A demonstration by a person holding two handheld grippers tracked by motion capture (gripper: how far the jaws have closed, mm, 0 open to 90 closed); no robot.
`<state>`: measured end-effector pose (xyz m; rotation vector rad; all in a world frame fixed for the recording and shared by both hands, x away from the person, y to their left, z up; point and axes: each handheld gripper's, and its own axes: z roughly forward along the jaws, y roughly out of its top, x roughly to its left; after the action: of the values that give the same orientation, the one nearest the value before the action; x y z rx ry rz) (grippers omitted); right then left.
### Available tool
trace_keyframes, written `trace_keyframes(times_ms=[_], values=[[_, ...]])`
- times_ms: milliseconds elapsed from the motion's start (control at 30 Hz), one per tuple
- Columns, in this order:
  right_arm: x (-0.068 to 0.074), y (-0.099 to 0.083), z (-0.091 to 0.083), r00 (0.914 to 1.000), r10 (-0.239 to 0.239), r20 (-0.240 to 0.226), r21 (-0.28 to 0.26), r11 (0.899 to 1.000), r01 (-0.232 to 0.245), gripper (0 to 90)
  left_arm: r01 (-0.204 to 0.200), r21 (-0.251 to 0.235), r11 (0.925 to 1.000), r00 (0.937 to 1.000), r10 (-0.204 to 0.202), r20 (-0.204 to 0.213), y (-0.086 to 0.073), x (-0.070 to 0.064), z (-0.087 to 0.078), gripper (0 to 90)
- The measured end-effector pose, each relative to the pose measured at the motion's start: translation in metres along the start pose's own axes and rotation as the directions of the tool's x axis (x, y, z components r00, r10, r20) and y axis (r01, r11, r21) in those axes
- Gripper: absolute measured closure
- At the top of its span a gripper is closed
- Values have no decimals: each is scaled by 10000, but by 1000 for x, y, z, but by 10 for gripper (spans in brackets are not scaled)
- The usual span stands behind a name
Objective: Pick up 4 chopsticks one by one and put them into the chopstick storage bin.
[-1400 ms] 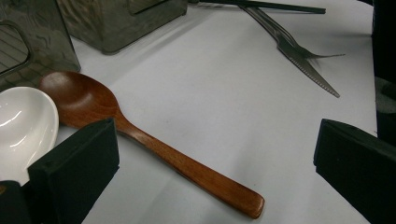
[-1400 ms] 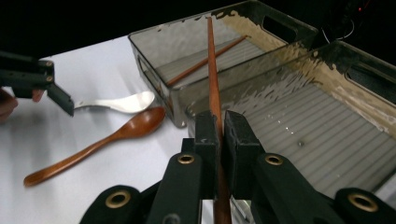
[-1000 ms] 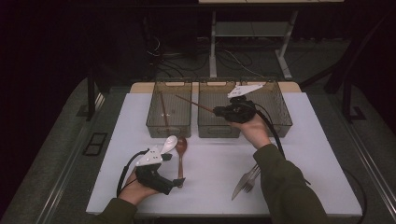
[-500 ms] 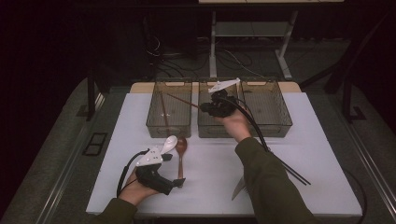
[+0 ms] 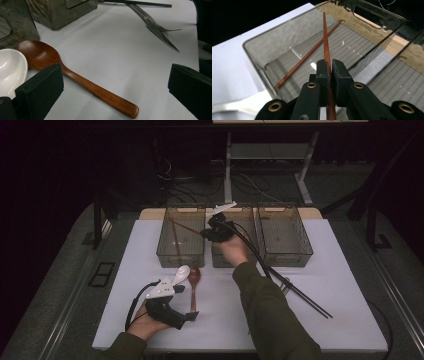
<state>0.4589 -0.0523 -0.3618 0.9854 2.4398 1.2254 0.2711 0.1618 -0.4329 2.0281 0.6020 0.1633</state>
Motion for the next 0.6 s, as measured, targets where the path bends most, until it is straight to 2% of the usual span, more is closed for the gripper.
trace_keyframes(times_ms=[33,267,433,600], values=[[1,2,7,9999,47,125,31,10000,-48,845,38,36,10000,10000,-39,44,0,-1,1,0],[2,5,23,9991,243,359,233,9994,-252,845,29,-13,10000,10000,-29,47,0,-1,0,0],[6,10,32,9988,264,421,248,9993,-274,844,39,-17,10000,10000,-39,67,0,-1,1,0],[11,14,40,9981,80,606,416,9991,-105,839,19,-6,10000,9999,-19,113,0,-1,0,0]])
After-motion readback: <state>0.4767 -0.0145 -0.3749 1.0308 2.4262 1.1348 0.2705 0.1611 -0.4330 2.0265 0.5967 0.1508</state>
